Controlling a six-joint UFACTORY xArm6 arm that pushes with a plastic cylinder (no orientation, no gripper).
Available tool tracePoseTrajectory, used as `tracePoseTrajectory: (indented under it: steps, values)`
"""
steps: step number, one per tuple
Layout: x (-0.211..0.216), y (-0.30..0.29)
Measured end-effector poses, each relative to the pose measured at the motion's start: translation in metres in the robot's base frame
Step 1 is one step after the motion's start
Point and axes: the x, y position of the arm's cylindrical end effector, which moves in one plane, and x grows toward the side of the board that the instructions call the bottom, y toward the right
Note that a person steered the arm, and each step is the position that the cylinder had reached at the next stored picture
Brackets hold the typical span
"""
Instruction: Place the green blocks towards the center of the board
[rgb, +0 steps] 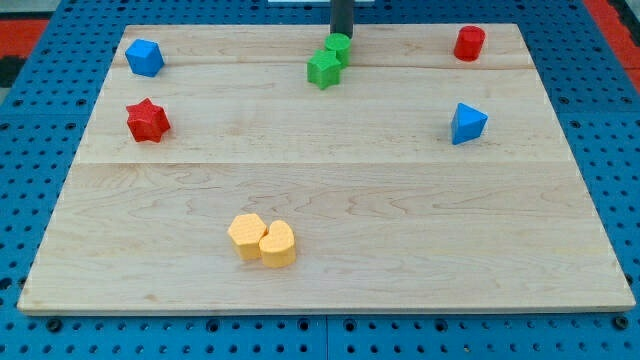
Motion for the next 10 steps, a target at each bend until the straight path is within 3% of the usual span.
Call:
tracePoseTrajectory:
  steps: [2,5,7,8,9,10]
  values:
    - [0.026,-0.003]
    - [0.084,-0.057]
    - [0.074,-0.088]
    - [0.112,-0.113]
    - [0.127,-0.093]
    - [0.094,-0.07]
